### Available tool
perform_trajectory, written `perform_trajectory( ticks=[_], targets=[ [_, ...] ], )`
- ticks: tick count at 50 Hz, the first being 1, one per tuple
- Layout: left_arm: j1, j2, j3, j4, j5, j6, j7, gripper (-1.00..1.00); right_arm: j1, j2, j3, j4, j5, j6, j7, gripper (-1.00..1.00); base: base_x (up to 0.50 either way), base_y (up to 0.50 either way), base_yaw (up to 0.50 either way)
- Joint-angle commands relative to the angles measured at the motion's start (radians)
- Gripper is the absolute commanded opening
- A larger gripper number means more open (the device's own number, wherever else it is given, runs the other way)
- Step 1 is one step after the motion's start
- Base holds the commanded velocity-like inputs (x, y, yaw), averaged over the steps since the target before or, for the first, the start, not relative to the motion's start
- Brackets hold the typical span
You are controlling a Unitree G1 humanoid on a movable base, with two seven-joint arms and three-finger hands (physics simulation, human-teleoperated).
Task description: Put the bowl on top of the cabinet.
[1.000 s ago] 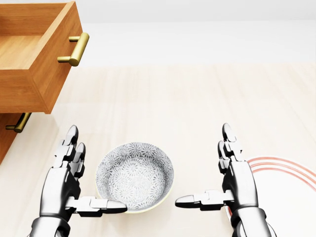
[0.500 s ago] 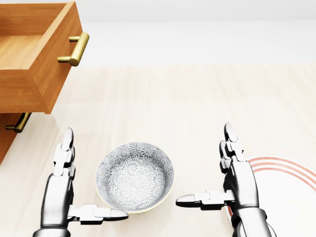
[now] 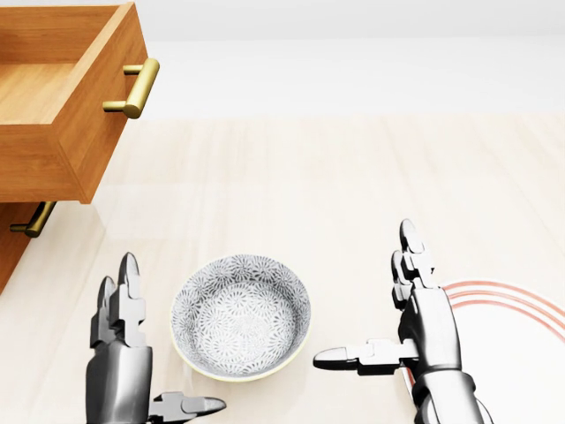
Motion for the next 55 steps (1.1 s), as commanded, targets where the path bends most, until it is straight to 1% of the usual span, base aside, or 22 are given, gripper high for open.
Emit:
perform_trajectory(
  ticks=[1,2,3,6,13,18,22,26,29,34,45,48,50,51,52,53,55],
  targets=[
    [0.000,0.006,-0.044,0.047,0.192,0.000,0.079,1.00,-0.002,0.000,0.001,0.005,-0.001,-0.004,-0.001,1.00,0.00,0.00,0.00],
    [-0.001,0.005,-0.046,0.050,0.195,0.000,0.079,1.00,-0.003,0.000,0.001,0.004,-0.002,-0.002,-0.001,1.00,0.00,0.00,0.00],
    [0.001,0.005,-0.051,0.045,0.227,0.000,0.079,1.00,-0.003,0.000,0.001,0.006,-0.003,-0.004,-0.001,1.00,0.00,0.00,0.00],
    [0.001,0.006,-0.064,0.050,0.267,0.000,0.079,1.00,-0.005,0.000,0.001,0.012,-0.003,-0.007,-0.001,1.00,0.00,0.00,0.00],
    [0.000,0.007,-0.097,0.088,0.317,0.000,0.079,1.00,-0.006,0.002,0.008,0.021,-0.010,-0.012,-0.003,1.00,0.00,0.00,0.00],
    [-0.013,0.003,-0.115,0.112,0.334,0.000,0.079,1.00,-0.004,0.002,0.009,0.022,-0.012,-0.018,-0.002,1.00,0.00,0.00,0.00],
    [-0.035,-0.006,-0.131,0.151,0.350,0.000,0.079,1.00,0.001,0.003,0.012,0.010,-0.013,-0.014,0.000,1.00,0.00,0.00,0.00],
    [-0.053,-0.011,-0.131,0.171,0.346,0.000,0.079,1.00,0.000,0.004,0.016,0.016,-0.017,-0.019,0.001,1.00,0.00,0.00,0.00],
    [-0.071,-0.017,-0.128,0.199,0.342,0.000,0.079,1.00,0.003,0.004,0.015,0.007,-0.017,-0.014,0.002,1.00,0.00,0.00,0.00],
    [-0.067,-0.020,-0.137,0.212,0.358,0.000,0.079,1.00,0.001,0.004,0.016,0.017,-0.020,-0.021,0.000,1.00,0.00,0.00,0.00],
    [-0.075,-0.022,-0.155,0.251,0.403,0.000,0.079,1.00,-0.001,0.005,0.017,0.019,-0.024,-0.019,-0.002,1.00,0.00,0.00,0.00],
    [-0.074,-0.022,-0.159,0.252,0.409,0.000,0.079,1.00,0.001,0.005,0.017,0.013,-0.025,-0.017,-0.002,1.00,0.00,0.00,0.00],
    [-0.072,-0.022,-0.158,0.245,0.406,0.000,0.079,1.00,-0.001,0.004,0.017,0.019,-0.025,-0.020,-0.002,1.00,0.00,0.00,0.00],
    [-0.069,-0.020,-0.160,0.237,0.408,0.000,0.079,0.68,-0.003,0.005,0.018,0.022,-0.026,-0.019,-0.003,1.00,0.00,0.00,0.00],
    [-0.064,-0.016,-0.160,0.227,0.399,0.000,0.079,-0.41,-0.003,0.005,0.018,0.023,-0.028,-0.019,-0.003,1.00,0.00,0.00,0.00],
    [-0.058,-0.006,-0.165,0.220,0.395,0.000,0.079,-0.92,-0.001,0.004,0.018,0.021,-0.028,-0.019,-0.002,1.00,0.00,0.00,0.00],
    [-0.050,-0.007,-0.161,0.208,0.394,0.000,0.079,-0.97,0.000,0.004,0.018,0.017,-0.027,-0.018,-0.001,1.00,0.00,0.00,0.00]
  ],
)
